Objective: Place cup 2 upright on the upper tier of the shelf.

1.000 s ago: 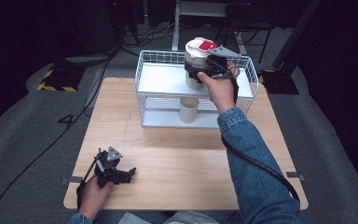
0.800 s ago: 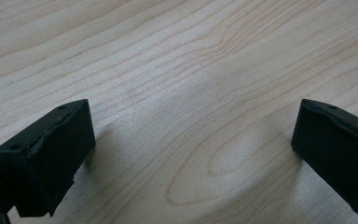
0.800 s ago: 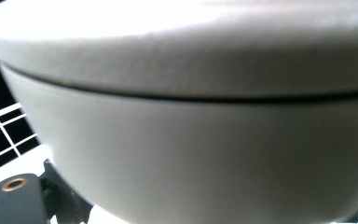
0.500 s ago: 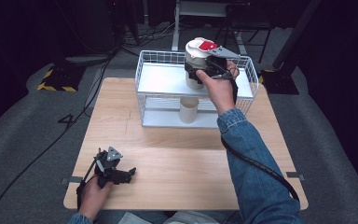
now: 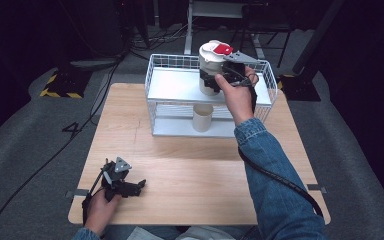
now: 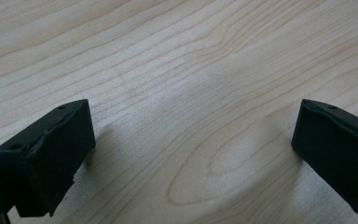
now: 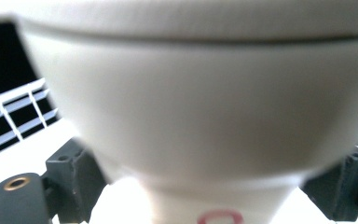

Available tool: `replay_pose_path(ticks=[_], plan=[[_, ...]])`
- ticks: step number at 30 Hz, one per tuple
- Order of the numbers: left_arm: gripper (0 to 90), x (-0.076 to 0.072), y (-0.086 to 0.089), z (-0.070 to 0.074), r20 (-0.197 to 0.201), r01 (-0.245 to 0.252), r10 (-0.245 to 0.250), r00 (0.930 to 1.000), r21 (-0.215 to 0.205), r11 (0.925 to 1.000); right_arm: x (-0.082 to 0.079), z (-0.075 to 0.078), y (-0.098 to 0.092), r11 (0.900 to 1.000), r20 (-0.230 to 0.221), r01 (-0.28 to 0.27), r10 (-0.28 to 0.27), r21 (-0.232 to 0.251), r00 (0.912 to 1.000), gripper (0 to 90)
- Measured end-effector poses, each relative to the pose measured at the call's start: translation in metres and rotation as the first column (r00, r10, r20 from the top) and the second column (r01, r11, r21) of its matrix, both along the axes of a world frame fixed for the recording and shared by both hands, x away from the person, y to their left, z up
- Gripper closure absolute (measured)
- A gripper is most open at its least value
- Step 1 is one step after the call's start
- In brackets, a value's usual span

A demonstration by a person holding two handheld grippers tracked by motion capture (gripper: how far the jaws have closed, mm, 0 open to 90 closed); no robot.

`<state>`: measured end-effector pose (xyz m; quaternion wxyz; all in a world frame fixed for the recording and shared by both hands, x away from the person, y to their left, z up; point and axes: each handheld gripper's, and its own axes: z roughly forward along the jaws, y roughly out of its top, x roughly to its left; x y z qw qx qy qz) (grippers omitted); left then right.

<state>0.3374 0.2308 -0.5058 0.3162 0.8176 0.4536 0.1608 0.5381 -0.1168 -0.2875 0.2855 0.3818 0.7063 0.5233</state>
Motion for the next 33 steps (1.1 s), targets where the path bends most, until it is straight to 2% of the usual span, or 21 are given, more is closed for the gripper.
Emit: replay_pose_path(ticks=[1, 7, 20, 30, 33], plan=[[0.0, 0.000, 0.000, 0.000, 0.001, -0.001, 0.001, 1.0000, 0.002, 1.0000, -0.002, 0.000, -0.003, 1.000, -0.003, -0.009, 0.009, -0.010, 1.0000, 13.2], [0.0, 0.000, 0.000, 0.000, 0.000, 0.000, 0.000, 1.0000, 0.000, 1.0000, -0.007, 0.001, -0.009, 0.999, -0.020, -0.027, 0.027, 0.024, 0.9994, 13.3], [0.0, 0.001, 0.000, 0.000, 0.003, 0.001, -0.001, 1.0000, 0.002, 1.0000, -0.024, 0.006, -0.027, 0.998, -0.013, -0.060, 0.060, 0.005, 0.9981, 15.3], [0.0, 0.001, 0.000, 0.000, 0.004, 0.000, 0.000, 1.0000, 0.002, 1.0000, -0.052, 0.012, -0.047, 0.994, 0.002, -0.106, 0.106, -0.022, 0.9944, 15.3], [0.0, 0.001, 0.000, 0.000, 0.002, -0.001, 0.001, 1.0000, -0.004, 1.0000, -0.065, 0.015, -0.057, 0.991, 0.007, -0.129, 0.130, -0.046, 0.9915, 15.3]])
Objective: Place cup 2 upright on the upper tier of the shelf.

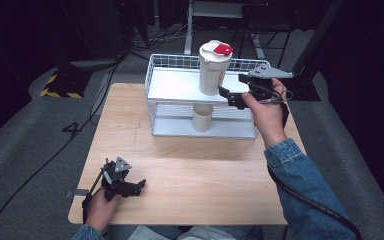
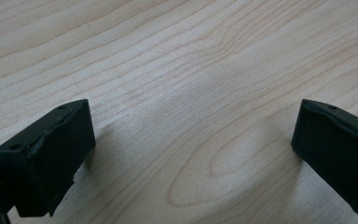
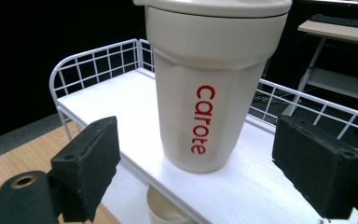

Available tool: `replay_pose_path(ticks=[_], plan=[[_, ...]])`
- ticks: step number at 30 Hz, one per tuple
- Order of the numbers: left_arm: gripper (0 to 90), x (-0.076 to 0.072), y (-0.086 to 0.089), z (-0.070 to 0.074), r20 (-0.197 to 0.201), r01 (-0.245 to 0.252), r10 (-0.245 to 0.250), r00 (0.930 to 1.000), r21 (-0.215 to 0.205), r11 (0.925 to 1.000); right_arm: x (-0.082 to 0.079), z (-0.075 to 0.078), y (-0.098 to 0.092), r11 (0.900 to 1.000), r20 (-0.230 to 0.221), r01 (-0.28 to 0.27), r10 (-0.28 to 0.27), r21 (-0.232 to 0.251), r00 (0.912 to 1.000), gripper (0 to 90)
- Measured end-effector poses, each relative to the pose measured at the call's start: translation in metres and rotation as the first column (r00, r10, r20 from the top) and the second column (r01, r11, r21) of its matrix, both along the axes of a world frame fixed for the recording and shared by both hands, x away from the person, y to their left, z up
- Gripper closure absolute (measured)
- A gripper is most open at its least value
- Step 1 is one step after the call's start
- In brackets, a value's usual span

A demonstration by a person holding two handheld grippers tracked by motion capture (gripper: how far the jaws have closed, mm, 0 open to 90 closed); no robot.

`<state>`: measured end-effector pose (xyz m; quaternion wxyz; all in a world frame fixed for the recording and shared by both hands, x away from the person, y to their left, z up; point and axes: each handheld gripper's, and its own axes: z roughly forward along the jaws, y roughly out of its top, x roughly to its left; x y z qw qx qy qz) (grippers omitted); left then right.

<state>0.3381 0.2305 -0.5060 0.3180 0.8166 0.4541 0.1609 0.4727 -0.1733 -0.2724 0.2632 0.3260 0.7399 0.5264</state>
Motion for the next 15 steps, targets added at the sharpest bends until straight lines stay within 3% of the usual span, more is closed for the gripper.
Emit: replay_pose_path(ticks=[15], plan=[[0.0, 0.003, 0.000, 0.000, -0.002, 0.002, -0.002, 1.0000, 0.003, 1.0000, -0.036, -0.005, -0.042, 1.000, -0.010, -0.005, 0.005, -0.030, 0.9999, 15.4]])
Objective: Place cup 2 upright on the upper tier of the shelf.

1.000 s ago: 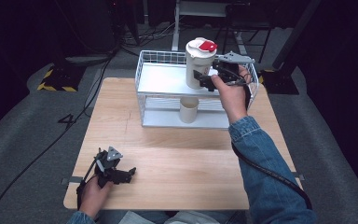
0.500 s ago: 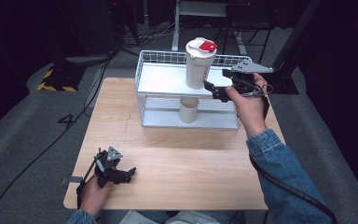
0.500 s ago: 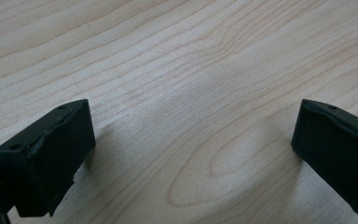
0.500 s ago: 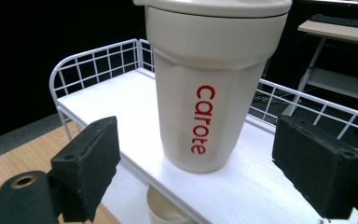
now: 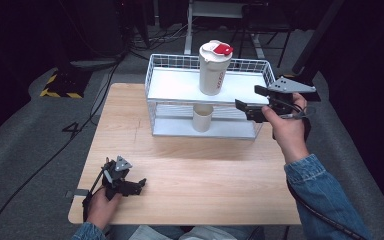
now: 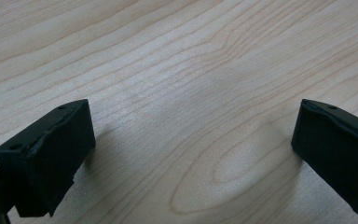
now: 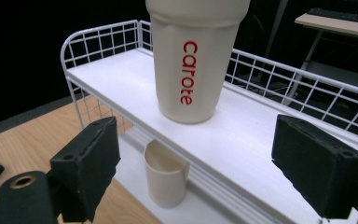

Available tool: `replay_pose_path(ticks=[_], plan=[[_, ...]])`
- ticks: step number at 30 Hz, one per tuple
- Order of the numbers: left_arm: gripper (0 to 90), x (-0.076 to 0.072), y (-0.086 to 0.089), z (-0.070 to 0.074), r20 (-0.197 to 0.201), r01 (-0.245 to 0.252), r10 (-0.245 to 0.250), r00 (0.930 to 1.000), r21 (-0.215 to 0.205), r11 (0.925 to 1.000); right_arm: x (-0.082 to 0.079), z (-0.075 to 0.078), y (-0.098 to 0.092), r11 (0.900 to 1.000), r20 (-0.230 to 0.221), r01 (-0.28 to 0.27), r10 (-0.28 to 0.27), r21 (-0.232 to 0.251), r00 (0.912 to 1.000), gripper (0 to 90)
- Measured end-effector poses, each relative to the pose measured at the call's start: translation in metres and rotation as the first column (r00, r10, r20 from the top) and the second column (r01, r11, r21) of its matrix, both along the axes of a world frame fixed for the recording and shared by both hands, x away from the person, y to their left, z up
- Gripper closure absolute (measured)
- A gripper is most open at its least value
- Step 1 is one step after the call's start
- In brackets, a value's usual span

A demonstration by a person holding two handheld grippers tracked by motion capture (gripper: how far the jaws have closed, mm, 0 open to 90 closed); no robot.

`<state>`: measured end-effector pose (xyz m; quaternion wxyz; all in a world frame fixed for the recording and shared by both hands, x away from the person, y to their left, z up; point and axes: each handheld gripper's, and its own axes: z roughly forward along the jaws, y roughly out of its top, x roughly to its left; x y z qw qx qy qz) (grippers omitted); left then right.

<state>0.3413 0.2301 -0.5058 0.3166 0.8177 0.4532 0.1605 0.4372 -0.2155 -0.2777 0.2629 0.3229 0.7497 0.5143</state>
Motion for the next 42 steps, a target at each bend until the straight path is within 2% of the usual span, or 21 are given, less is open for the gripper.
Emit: replay_pose_path(ticks=[3, 13, 17, 24, 29, 30, 33, 34, 35, 42], plan=[[0.0, 0.001, -0.001, 0.000, -0.001, -0.019, 0.019, 0.9998, -0.004, 0.9998, -0.009, -0.005, -0.011, 1.000, -0.010, 0.003, -0.003, -0.017, 0.9999, 15.4], [0.0, 0.004, -0.001, 0.000, 0.000, -0.027, 0.027, 0.9996, -0.004, 0.9996, -0.028, -0.019, -0.034, 1.000, -0.042, 0.010, -0.011, -0.029, 0.9991, 15.4], [0.0, 0.004, -0.001, 0.000, 0.000, -0.028, 0.028, 0.9996, -0.004, 0.9996, -0.036, -0.029, -0.045, 0.999, -0.057, 0.018, -0.021, -0.051, 0.9982, 15.4], [0.0, 0.004, -0.001, 0.000, 0.000, -0.028, 0.028, 0.9996, -0.004, 0.9996, -0.043, -0.047, -0.058, 0.998, -0.086, 0.037, -0.042, -0.055, 0.9954, 15.4], [0.0, 0.004, -0.002, 0.000, 0.000, -0.028, 0.028, 0.9996, -0.005, 0.9996, -0.046, -0.072, -0.069, 0.996, -0.132, 0.057, -0.065, -0.068, 0.9890, 15.5], [0.0, 0.004, -0.002, 0.000, 0.000, -0.028, 0.028, 0.9996, -0.005, 0.9996, -0.046, -0.072, -0.069, 0.996, -0.132, 0.057, -0.065, -0.068, 0.9890, 15.5], [0.0, 0.003, -0.002, 0.000, -0.002, -0.029, 0.029, 0.9996, -0.008, 0.9996, -0.047, -0.090, -0.075, 0.995, -0.171, 0.069, -0.080, -0.071, 0.9819, 15.5], [0.0, 0.003, -0.002, 0.000, -0.002, -0.029, 0.029, 0.9996, -0.008, 0.9995, -0.047, -0.090, -0.075, 0.995, -0.171, 0.069, -0.080, -0.071, 0.9819, 15.5], [0.0, 0.003, -0.002, 0.000, -0.002, -0.029, 0.029, 0.9996, -0.008, 0.9995, -0.048, -0.099, -0.079, 0.994, -0.192, 0.080, -0.093, -0.072, 0.9771, 15.5], [0.0, 0.003, -0.002, 0.000, -0.002, -0.029, 0.029, 0.9996, -0.008, 0.9995, -0.050, -0.127, -0.088, 0.991, -0.241, 0.102, -0.120, -0.088, 0.9631, 15.6]])
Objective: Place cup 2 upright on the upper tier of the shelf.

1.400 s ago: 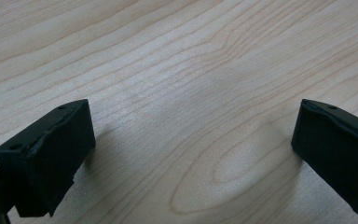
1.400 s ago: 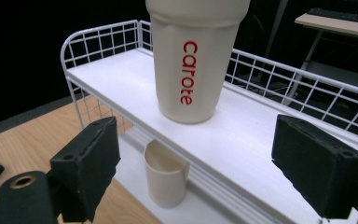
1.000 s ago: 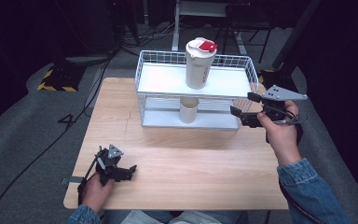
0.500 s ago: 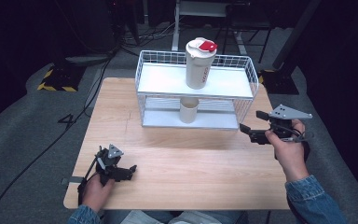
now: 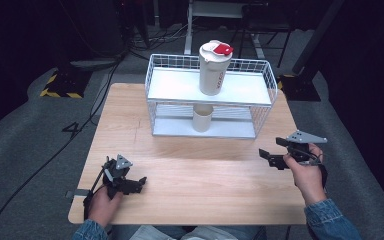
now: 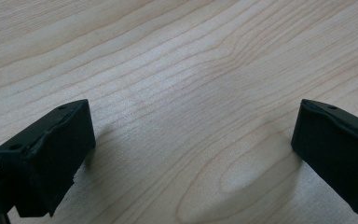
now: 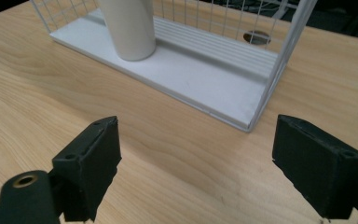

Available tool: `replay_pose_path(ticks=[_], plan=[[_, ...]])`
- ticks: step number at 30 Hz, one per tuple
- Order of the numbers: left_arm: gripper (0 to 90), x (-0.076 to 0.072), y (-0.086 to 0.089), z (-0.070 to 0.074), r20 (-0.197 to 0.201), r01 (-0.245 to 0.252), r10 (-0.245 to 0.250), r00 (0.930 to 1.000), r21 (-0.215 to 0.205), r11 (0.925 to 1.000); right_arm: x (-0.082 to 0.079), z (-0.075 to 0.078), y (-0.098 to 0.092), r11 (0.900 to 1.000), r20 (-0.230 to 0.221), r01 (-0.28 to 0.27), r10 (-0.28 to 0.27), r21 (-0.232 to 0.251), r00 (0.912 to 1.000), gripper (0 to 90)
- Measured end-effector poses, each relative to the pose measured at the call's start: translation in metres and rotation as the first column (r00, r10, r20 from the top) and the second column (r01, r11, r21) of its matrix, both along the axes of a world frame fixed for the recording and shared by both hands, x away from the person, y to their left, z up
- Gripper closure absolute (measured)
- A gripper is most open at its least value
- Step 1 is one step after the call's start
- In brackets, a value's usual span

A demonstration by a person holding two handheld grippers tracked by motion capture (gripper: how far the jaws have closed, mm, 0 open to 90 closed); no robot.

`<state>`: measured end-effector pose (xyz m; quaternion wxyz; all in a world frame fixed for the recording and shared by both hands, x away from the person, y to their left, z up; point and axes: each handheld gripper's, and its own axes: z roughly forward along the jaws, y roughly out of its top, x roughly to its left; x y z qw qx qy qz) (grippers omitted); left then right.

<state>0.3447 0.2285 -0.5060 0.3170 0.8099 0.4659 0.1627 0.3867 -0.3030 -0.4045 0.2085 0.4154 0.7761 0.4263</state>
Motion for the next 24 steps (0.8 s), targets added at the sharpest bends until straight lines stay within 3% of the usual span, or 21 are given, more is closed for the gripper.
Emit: replay_pose_path(ticks=[13, 24], plan=[[0.0, 0.000, 0.000, 0.000, 0.000, 0.000, 0.000, 1.0000, 0.000, 1.0000, -0.009, -0.047, -0.011, 0.998, -0.062, 0.040, -0.043, -0.052, 0.9971, 15.6], [0.0, 0.000, 0.000, 0.000, 0.001, 0.002, -0.002, 1.0000, 0.003, 1.0000, -0.019, -0.075, -0.011, 0.996, -0.089, 0.038, -0.045, -0.082, 0.9950, 15.7]])
